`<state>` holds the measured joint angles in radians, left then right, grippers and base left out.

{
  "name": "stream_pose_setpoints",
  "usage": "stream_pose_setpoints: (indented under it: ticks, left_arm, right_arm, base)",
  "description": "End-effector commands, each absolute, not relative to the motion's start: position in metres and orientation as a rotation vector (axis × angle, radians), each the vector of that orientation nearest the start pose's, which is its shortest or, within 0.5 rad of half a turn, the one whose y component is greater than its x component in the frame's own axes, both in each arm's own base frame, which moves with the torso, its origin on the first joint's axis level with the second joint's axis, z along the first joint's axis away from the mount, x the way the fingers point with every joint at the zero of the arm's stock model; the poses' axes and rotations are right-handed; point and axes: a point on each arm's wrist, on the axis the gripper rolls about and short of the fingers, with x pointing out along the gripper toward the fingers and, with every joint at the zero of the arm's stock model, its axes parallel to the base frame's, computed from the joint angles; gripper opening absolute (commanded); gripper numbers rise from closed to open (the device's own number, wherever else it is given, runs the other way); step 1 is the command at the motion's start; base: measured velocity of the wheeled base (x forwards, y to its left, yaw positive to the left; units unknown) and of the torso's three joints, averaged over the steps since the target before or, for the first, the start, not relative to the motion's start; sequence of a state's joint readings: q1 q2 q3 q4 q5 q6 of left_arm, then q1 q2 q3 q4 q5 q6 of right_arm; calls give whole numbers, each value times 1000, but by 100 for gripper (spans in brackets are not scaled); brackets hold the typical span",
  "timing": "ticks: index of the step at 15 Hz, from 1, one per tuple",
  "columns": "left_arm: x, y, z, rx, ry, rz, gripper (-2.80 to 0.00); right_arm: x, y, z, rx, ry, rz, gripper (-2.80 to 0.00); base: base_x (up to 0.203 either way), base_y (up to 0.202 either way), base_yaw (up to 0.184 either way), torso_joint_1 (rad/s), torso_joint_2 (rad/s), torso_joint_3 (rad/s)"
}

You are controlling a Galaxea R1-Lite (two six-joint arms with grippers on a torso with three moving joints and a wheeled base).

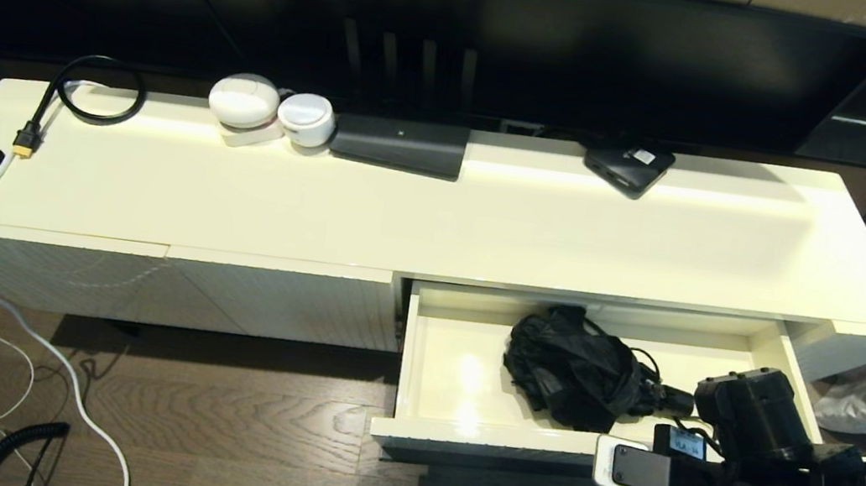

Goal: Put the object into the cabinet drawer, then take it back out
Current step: Close the drawer

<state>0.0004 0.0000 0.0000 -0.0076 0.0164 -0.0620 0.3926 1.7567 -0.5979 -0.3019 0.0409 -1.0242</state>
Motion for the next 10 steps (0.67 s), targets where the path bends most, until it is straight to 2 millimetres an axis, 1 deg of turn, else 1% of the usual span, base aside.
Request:
stream_pose_setpoints:
  ticks: [1, 4, 10]
  left_arm:
    - [-23, 0, 76, -63, -8, 18, -280]
    - [-23, 0, 76, -63, -8, 18, -280]
    - [-23, 0, 76, -63, -8, 17, -280]
  right_arm:
    - [245, 102, 82, -1106, 573, 810, -280]
    - [251, 102, 81, -1125, 552, 740, -280]
    - [258, 102, 88, -1146, 513, 644, -280]
  base:
    - [0, 0, 0, 0, 0, 0]
    - [0, 0, 0, 0, 0, 0]
    - [0, 0, 0, 0, 0, 0]
